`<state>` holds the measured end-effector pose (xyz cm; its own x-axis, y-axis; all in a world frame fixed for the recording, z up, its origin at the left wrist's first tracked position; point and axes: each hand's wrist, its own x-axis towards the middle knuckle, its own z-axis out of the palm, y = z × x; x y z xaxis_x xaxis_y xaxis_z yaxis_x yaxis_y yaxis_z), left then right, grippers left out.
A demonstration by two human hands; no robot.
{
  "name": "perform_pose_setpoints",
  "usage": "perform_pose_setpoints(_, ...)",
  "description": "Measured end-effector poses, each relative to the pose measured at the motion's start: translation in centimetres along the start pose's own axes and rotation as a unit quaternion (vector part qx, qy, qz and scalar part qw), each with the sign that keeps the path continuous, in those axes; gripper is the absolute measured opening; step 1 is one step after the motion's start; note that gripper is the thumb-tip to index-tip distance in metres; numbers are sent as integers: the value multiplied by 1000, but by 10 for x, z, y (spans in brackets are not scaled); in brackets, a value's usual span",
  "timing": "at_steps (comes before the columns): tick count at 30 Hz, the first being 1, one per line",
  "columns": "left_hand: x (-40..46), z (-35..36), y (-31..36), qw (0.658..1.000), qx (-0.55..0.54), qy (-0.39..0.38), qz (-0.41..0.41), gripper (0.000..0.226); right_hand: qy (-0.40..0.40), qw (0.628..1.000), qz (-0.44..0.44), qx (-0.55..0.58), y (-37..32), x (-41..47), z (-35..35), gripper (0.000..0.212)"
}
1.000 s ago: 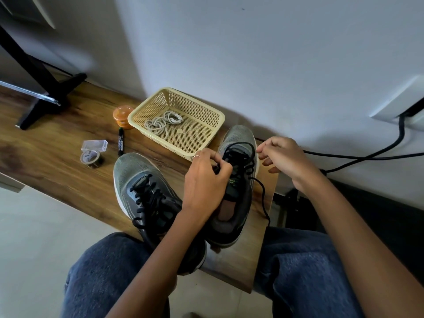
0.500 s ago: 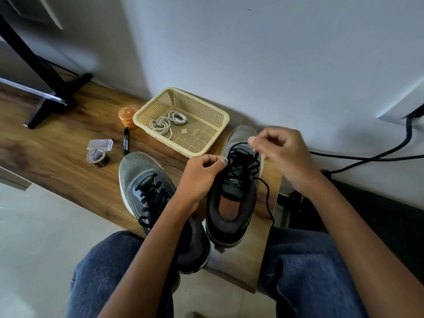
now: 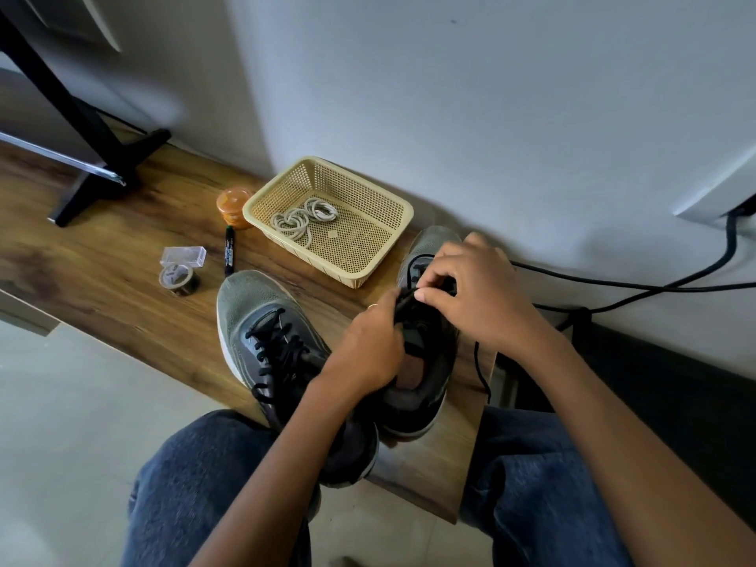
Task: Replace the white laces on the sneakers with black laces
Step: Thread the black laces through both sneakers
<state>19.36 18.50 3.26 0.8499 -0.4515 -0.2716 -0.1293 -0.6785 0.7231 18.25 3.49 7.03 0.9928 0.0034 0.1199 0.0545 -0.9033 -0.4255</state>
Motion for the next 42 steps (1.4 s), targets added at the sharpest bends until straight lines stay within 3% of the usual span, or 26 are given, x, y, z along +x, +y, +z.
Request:
perform_pose_setpoints(3, -1, 5, 3, 1000, 23, 19, 2, 56, 4, 1000, -4, 9, 1, -1, 0, 5)
perform_pose_setpoints(6, -1, 6, 5, 999, 36, 24, 4, 57, -17, 995, 35, 88, 4, -2, 2, 9)
perform_pose_setpoints(10, -2, 5, 5, 999, 31, 27, -6, 58, -79, 942, 118, 305, 7, -6, -6, 16)
perform_pose_setpoints(12, -3, 5, 6, 999, 23, 24, -9, 59, -113, 918, 141, 353, 10, -6, -11, 16)
perform_pose_setpoints(15, -4, 8, 8, 1000, 16, 27, -4, 58, -140, 916, 157, 342, 8, -7, -16, 16)
perform_pose_setpoints(19, -5, 8, 7, 1000, 15, 23, -5, 66, -133, 970, 118, 167, -3, -7, -6, 24)
perform_pose_setpoints(21, -5, 8, 7, 1000, 23, 18, -10, 70, -122, 976, 105, 143, -2, -5, -2, 20)
perform_pose_setpoints(24, -6, 10, 9, 999, 32, 27, -1, 63, -138, 958, 111, 224, 5, -5, -7, 14)
perform_pose_setpoints(30, -2, 14, 8, 998, 51, 37, -3, 61, -164, 879, 90, 438, 17, -10, -22, 8)
perform_pose_setpoints(32, -1, 14, 9, 998, 55, 35, -9, 61, -179, 884, 114, 417, 17, -9, -23, 14)
perform_pose_setpoints(34, -1, 15, 8, 998, 60, 33, -10, 61, -185, 915, 128, 335, 17, -8, -20, 24)
perform_pose_setpoints(37, -1, 15, 8, 997, 60, 36, -12, 60, -178, 943, 111, 260, 15, -6, -12, 15)
perform_pose_setpoints(39, -1, 15, 9, 998, 55, 38, -14, 60, -173, 937, 89, 289, 15, -7, -12, 11)
perform_pose_setpoints(42, 0, 14, 9, 998, 41, 40, -13, 58, -174, 891, 68, 413, 18, -13, -24, 12)
